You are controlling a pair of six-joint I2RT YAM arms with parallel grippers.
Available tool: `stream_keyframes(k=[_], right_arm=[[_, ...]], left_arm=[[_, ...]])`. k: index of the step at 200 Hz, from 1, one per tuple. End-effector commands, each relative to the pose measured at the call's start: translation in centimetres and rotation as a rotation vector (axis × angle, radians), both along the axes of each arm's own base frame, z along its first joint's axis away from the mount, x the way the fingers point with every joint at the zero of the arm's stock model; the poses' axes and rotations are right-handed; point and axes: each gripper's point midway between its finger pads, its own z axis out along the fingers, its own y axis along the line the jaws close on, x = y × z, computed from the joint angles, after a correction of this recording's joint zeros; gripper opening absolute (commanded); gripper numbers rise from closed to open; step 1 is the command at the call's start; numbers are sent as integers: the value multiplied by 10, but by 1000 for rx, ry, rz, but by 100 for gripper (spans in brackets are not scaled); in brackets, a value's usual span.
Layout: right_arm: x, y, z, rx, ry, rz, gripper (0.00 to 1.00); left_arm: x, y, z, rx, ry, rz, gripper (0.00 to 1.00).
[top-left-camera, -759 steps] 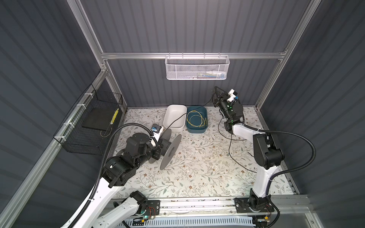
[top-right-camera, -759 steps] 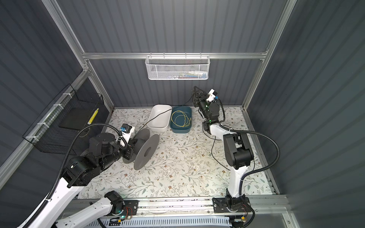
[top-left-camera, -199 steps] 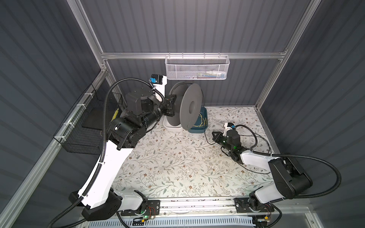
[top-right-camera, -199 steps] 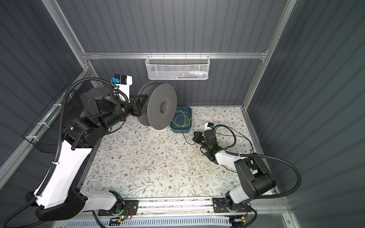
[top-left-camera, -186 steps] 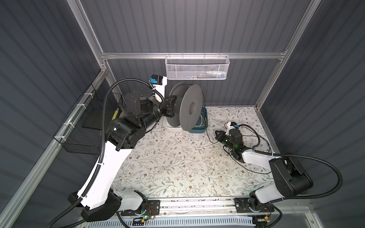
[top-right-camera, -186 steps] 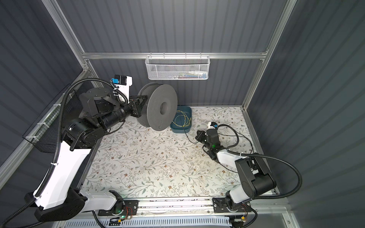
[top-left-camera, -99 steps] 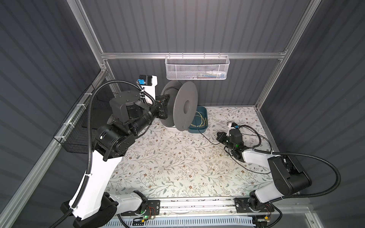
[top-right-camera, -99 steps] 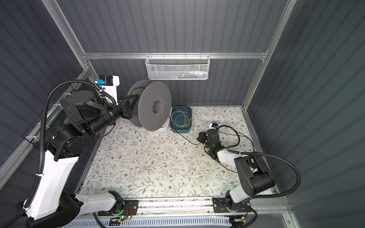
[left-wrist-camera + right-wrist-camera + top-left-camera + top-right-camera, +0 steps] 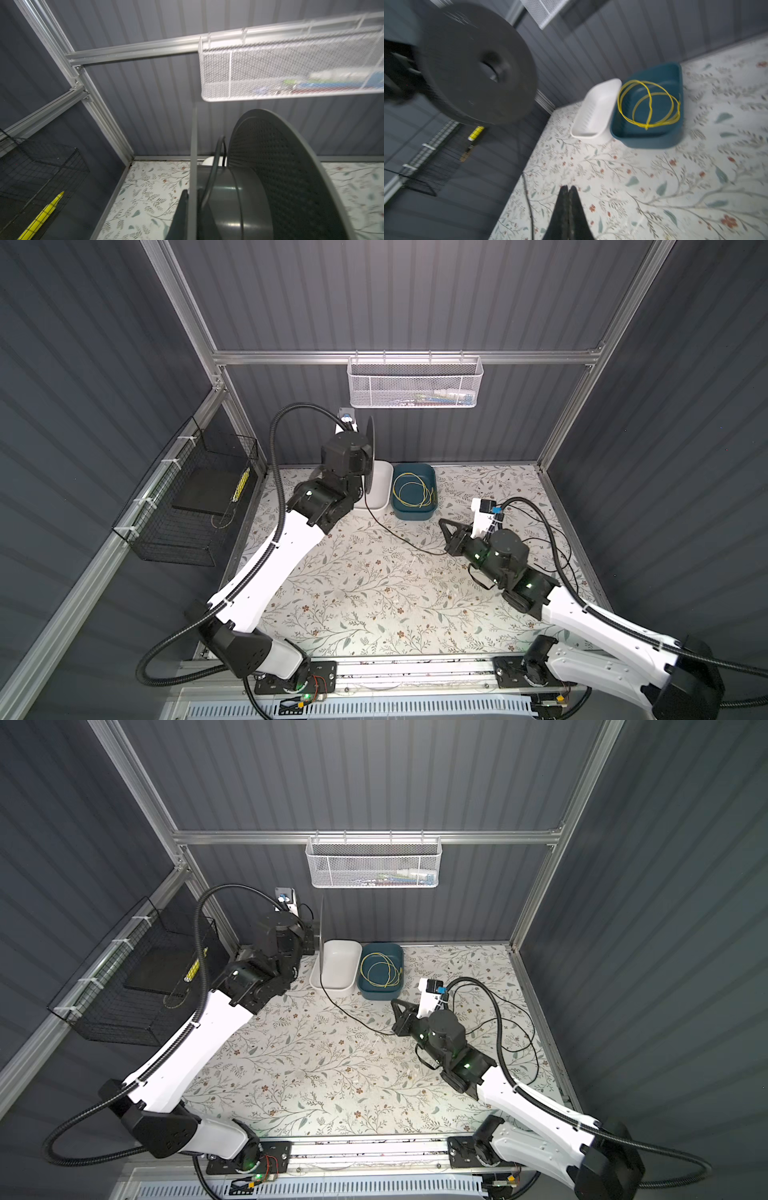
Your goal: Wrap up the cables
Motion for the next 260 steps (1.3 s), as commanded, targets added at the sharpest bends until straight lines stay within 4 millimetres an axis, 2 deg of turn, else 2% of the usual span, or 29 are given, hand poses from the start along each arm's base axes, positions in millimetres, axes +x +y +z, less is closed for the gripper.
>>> stream_keyframes(k=[1, 35, 52, 54, 59, 68, 92, 123, 160, 163, 187, 203, 207, 234, 260], right_arm=[[-7, -8, 32, -41, -66, -6, 0], [-11, -13, 93, 19, -153, 39, 0], [-8, -23, 121, 34, -188, 26, 0], [-8, -25, 125, 35, -195, 23, 0], [-7, -28, 132, 36, -207, 17, 0], [-2, -37, 145, 46, -225, 3, 0], [17, -63, 164, 79, -230, -46, 0], [49, -96, 173, 151, -214, -109, 0], [78, -127, 192, 192, -259, -173, 6], [90, -128, 186, 191, -238, -180, 6], [120, -154, 187, 249, -212, -216, 7], [135, -177, 188, 264, -201, -267, 7], [137, -177, 188, 261, -193, -243, 7], [160, -206, 185, 242, -166, -297, 7], [186, -235, 172, 243, -124, -355, 8]], left_arm=[[-4, 30, 20, 58, -106, 156, 0], [-4, 37, -21, 208, -23, 198, 0], [-7, 40, -32, 252, 1, 191, 0], [-7, 40, -43, 272, 21, 186, 0], [-9, 41, -50, 286, 36, 179, 0], [-12, 42, -57, 303, 53, 163, 0], [-26, 50, -76, 330, 119, 143, 0], [-56, 72, -97, 329, 184, 150, 0], [-98, 102, -103, 287, 221, 171, 0], [-100, 104, -104, 289, 226, 172, 0], [-119, 122, -103, 308, 234, 203, 0], [-129, 130, -101, 304, 235, 215, 0], [-131, 132, -101, 303, 236, 216, 0], [-143, 142, -100, 312, 253, 224, 0], [-152, 148, -95, 301, 251, 221, 0]])
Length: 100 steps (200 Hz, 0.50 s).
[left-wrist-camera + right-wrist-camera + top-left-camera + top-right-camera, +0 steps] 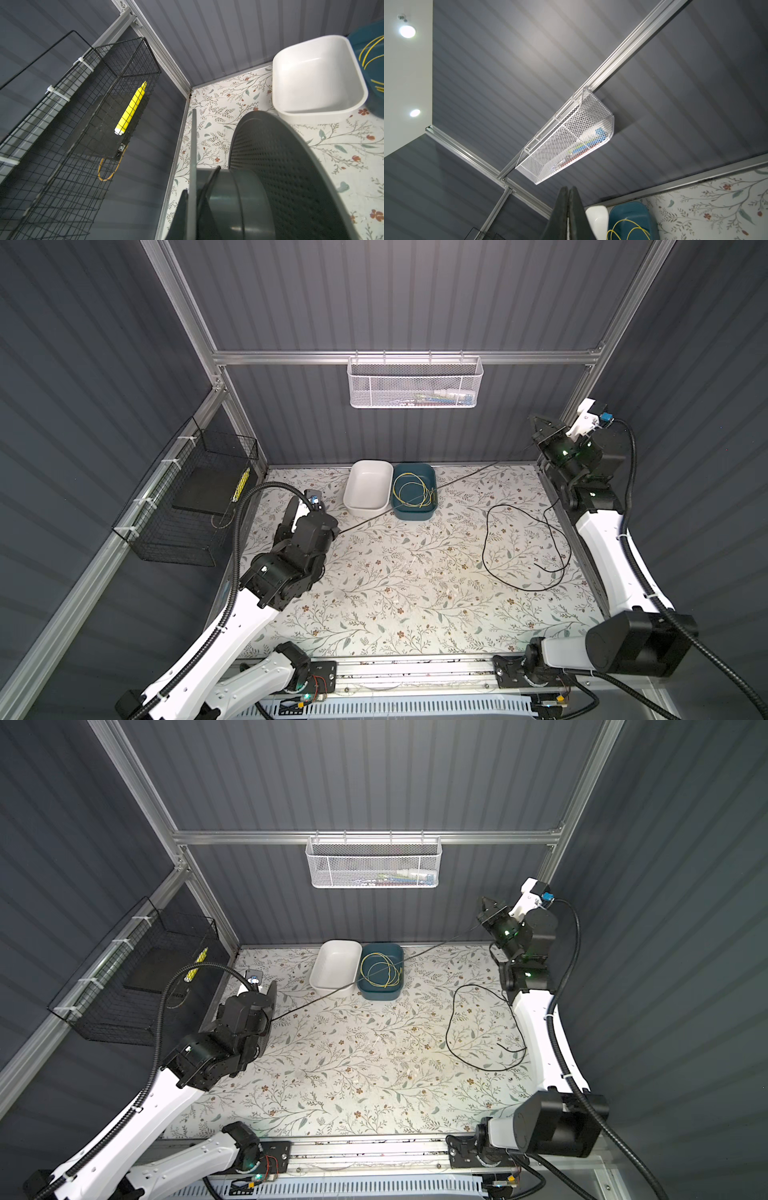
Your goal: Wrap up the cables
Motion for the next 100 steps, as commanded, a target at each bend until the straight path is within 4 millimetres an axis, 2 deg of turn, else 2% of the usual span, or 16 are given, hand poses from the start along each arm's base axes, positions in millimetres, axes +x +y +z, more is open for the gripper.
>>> stream_keyframes(k=[1, 29, 44, 57, 81, 100], right_arm=[[13, -22, 5, 6, -1, -29, 8], [44, -45, -19, 21, 65, -54, 8], [60, -51, -32, 24, 97, -51, 8], [74, -54, -45, 23, 124, -53, 2], [99, -53, -66, 35, 167, -40, 0], [111, -48, -84, 22, 197, -54, 0]], left_arm=[[-14, 20, 13, 14, -24, 61, 0], [-21, 26, 23, 17, -27, 67, 0], [-24, 27, 28, 7, -28, 58, 0], [-26, 27, 33, -1, -26, 44, 0], [-26, 11, 30, -16, 40, -69, 0], [-28, -5, 26, -26, 99, -182, 0]])
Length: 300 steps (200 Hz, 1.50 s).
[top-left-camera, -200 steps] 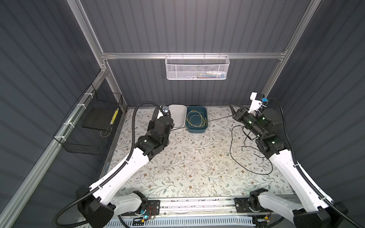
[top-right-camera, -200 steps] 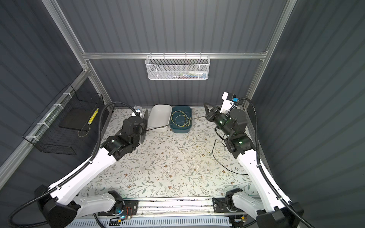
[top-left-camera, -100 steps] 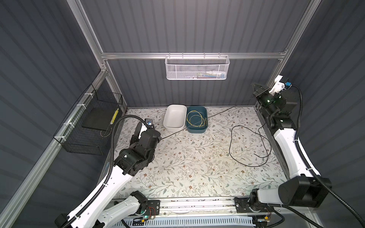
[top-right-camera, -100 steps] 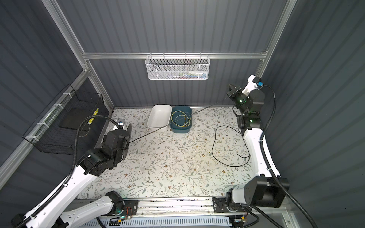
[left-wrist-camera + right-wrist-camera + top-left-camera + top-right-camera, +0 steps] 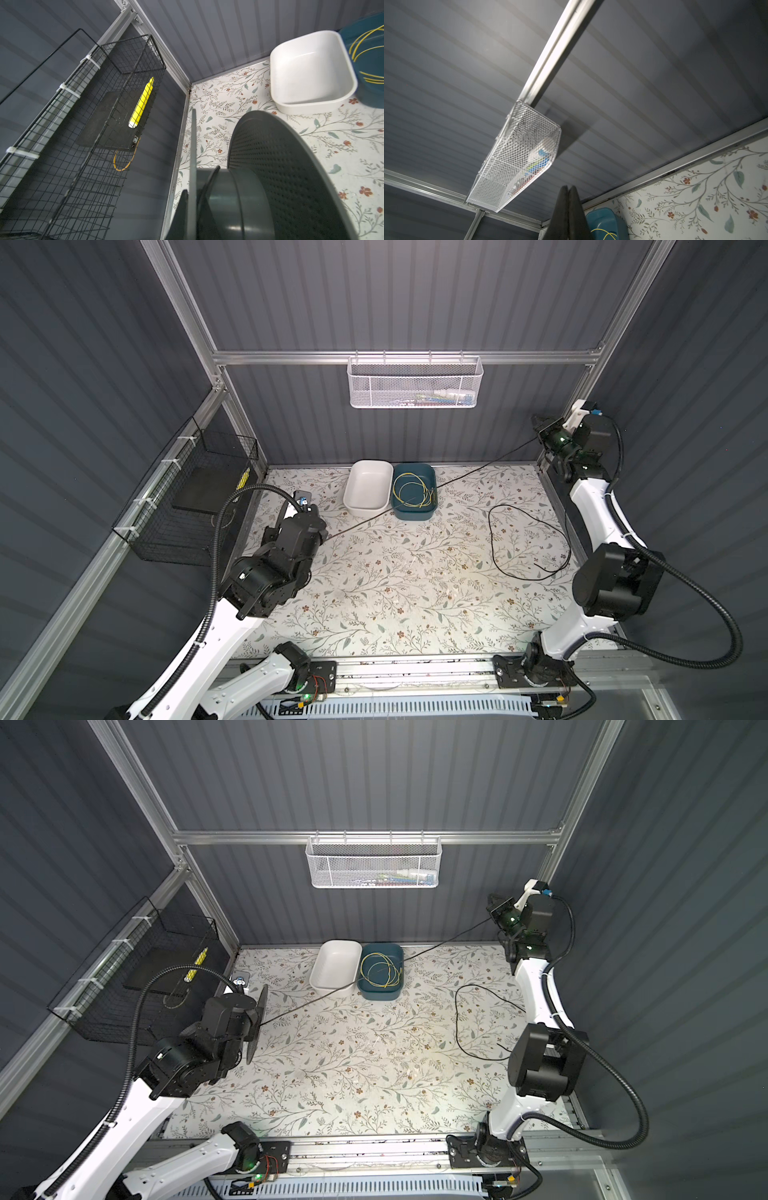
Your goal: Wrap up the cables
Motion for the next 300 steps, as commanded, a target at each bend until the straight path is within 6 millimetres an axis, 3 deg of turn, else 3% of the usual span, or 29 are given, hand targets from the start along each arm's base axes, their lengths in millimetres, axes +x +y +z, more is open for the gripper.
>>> stream_keyframes(k=[1, 27, 59, 98, 101, 138, 199, 223, 254, 300], right_arm=[[10, 2, -4, -25, -1, -15, 0], [18, -6, -38, -22, 48, -97, 0], [22, -27, -67, -13, 101, -175, 0], [21, -44, -104, -18, 182, -230, 0], [21, -44, -108, -20, 189, -231, 0], [-3, -39, -151, -41, 263, -265, 0], [-18, -26, -193, -92, 348, -254, 0], [-25, -27, -214, -116, 394, -265, 0], [-45, -3, -229, -147, 407, -229, 0], [-87, 70, -247, -252, 391, -128, 0]], left_arm=[[-9, -10, 6, -9, 48, -119, 0], [-23, -34, -1, -29, 138, -321, 0], [-33, -43, -11, 11, 252, -414, 0], [-44, -75, 2, -107, 230, -597, 0], [-46, -78, 14, -128, 201, -617, 0], [-53, -115, 68, -327, 26, -791, 0], [-62, -168, 147, -540, -88, -1051, 0], [-68, -178, 179, -597, -151, -1122, 0], [-38, -175, 212, -659, -280, -1006, 0], [13, -177, 243, -838, -437, -828, 0]])
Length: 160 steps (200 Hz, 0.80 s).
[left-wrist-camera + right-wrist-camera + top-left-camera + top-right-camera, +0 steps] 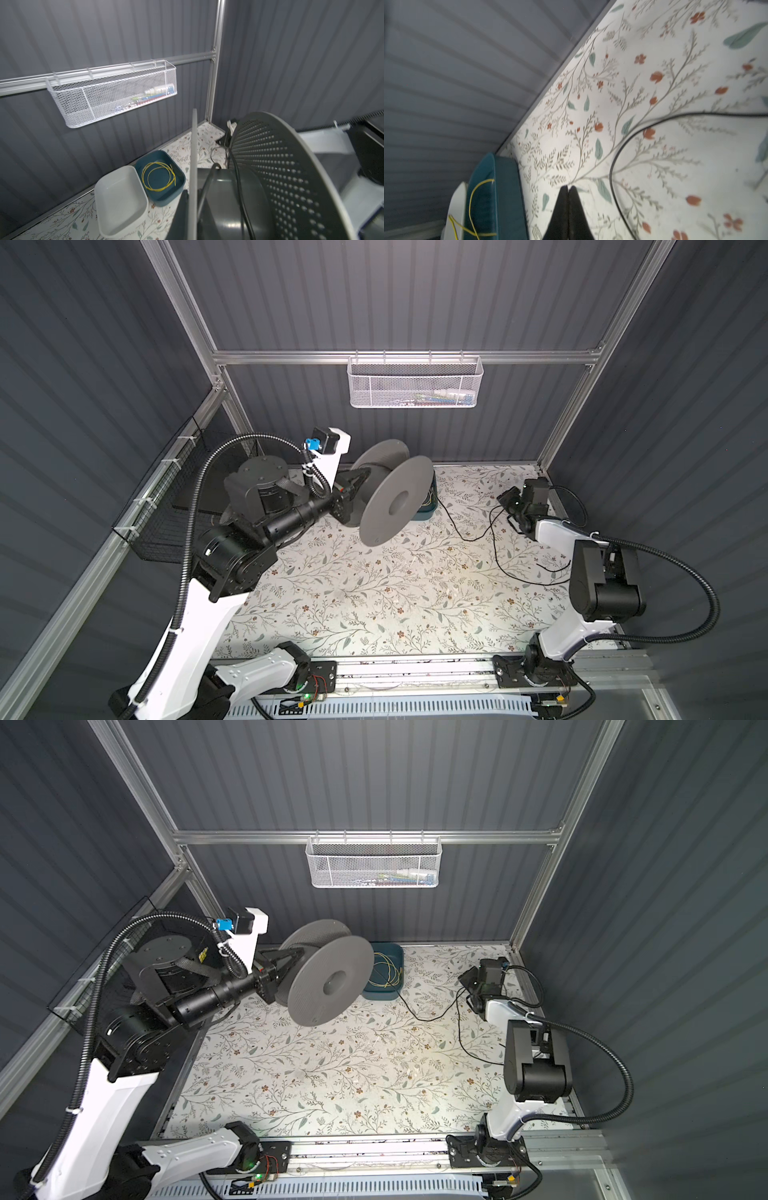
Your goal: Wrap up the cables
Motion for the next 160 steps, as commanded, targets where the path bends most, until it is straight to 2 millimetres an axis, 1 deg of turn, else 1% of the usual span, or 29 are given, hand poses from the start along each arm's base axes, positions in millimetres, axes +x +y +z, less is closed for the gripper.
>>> stream_keyframes(k=[1, 23, 45, 55, 68, 76, 79, 80, 91, 99, 110, 120, 124, 126, 130, 145, 160], right_arm=[[-12, 32, 11, -77, -65, 55, 0], [-31, 73, 8, -98, -71, 140, 0], [-58, 122, 14, -111, -100, 237, 0], [-71, 143, 23, -102, -127, 284, 0], [-89, 162, 33, -113, -149, 328, 0], [-101, 173, 46, -119, -184, 363, 0], [-104, 175, 50, -124, -197, 372, 0], [-106, 178, 51, -127, -201, 384, 0], [-118, 184, 69, -173, -254, 428, 0], [-124, 181, 81, -198, -285, 436, 0], [-130, 179, 98, -229, -328, 459, 0], [-137, 184, 117, -239, -366, 515, 0], [-139, 188, 119, -237, -367, 543, 0], [-143, 188, 131, -228, -396, 548, 0], [-147, 190, 141, -218, -422, 569, 0], [-157, 197, 164, -197, -460, 626, 0], [-164, 197, 186, -186, -480, 645, 0]], left_arm=[[18, 8, 58, -239, -89, 91, 0], [41, 16, 62, -307, -68, 203, 0], [72, 32, 49, -321, -52, 390, 0], [85, 39, 39, -314, -50, 477, 0], [101, 49, 26, -282, -54, 588, 0], [111, 59, 15, -253, -58, 684, 0], [114, 63, 12, -235, -65, 718, 0], [115, 64, 11, -228, -67, 729, 0], [125, 78, -1, -182, -98, 856, 0], [131, 84, -11, -124, -118, 919, 0], [139, 87, -26, -53, -106, 983, 0], [145, 88, -39, 29, -99, 1016, 0], [148, 88, -45, 60, -99, 1032, 0], [149, 88, -48, 72, -99, 1040, 0], [151, 89, -53, 99, -99, 1054, 0], [159, 90, -74, 213, -108, 1100, 0], [166, 91, -96, 321, -93, 1130, 0]])
